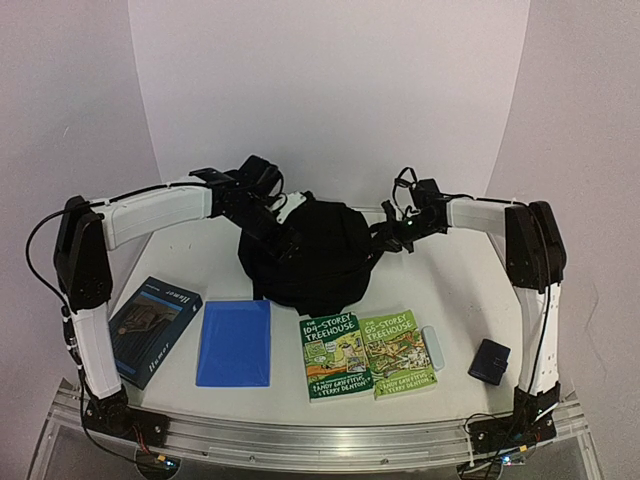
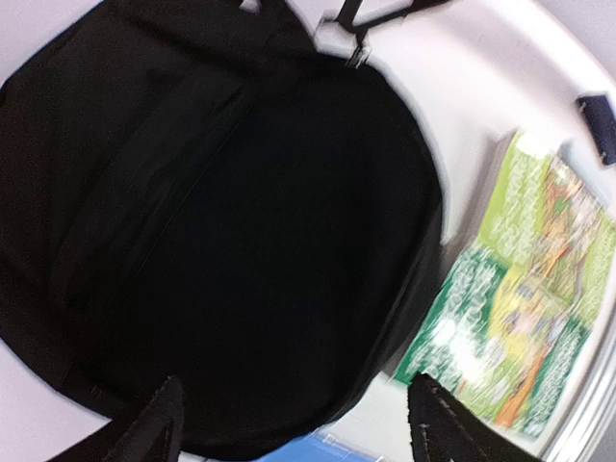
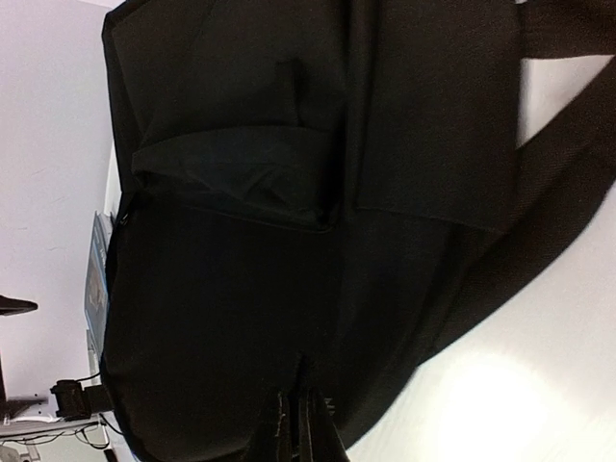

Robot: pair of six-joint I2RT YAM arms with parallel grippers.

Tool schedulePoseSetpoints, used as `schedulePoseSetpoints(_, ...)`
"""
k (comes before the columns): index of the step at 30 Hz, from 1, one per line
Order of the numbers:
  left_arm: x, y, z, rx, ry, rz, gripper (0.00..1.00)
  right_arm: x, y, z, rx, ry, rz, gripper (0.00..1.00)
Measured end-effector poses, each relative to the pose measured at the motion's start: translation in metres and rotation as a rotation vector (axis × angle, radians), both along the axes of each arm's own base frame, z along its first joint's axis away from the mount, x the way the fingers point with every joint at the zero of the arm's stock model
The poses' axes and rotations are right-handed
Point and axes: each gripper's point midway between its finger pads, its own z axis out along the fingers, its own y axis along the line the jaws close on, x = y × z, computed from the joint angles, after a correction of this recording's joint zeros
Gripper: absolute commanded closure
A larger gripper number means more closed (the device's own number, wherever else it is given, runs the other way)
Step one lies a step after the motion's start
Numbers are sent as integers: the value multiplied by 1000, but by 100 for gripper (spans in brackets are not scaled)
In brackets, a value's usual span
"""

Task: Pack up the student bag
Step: Unzip the student bag at the center of the board.

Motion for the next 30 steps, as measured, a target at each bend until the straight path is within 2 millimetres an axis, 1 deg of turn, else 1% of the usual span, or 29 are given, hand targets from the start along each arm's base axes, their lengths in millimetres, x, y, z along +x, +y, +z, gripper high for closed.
schedulePoseSetpoints(1, 0, -12, 5, -19, -6, -14, 1, -2, 4, 1, 2, 2, 5, 100)
schedulePoseSetpoints(3, -3, -35, 12, -49, -7, -43, 0, -7, 12, 2, 6, 5, 16, 100)
schedulePoseSetpoints(6, -10, -67, 10, -81, 10, -81, 1, -11, 22, 4, 11, 6, 27, 100)
schedulePoseSetpoints(9, -16, -94, -6, -90, 40, -110, 4, -13, 27, 5, 16, 10, 29, 100)
schedulePoseSetpoints(11, -19, -106, -24, -82, 69, -114, 11, -13, 27, 5, 17, 15, 23, 100)
schedulePoseSetpoints(12, -20, -109, -32, -76, 83, -113, 16, -13, 27, 5, 18, 17, 19, 100)
schedulePoseSetpoints(13, -20, -111, -42, -66, 100, -106, 22, -13, 27, 5, 18, 19, 16, 100)
schedulePoseSetpoints(15, -19, -113, -59, -45, 124, -95, 47, -12, 27, 6, 20, 21, 12, 100)
schedulePoseSetpoints(17, -19, -112, -71, -19, 134, -90, 71, -11, 25, 6, 20, 23, 4, 100)
schedulePoseSetpoints(18, -18, -111, -74, -6, 130, -89, 84, -10, 25, 6, 19, 23, 2, 100)
schedulePoseSetpoints(19, -18, -109, -75, 3, 131, -82, 94, -10, 24, 5, 17, 22, -1, 100)
schedulePoseSetpoints(20, -18, -108, -75, 8, 129, -80, 99, -9, 24, 5, 14, 21, -4, 100)
schedulePoseSetpoints(23, -19, -103, -74, 22, 114, -69, 100, -4, 19, 6, 6, 12, -20, 100)
schedulePoseSetpoints(27, -30, -84, -69, 44, 101, -62, 100, 8, 14, 16, -4, -26, -40, 100)
schedulePoseSetpoints(30, -32, -76, -45, 22, 43, -61, 100, 17, 13, 16, -9, -44, -41, 100)
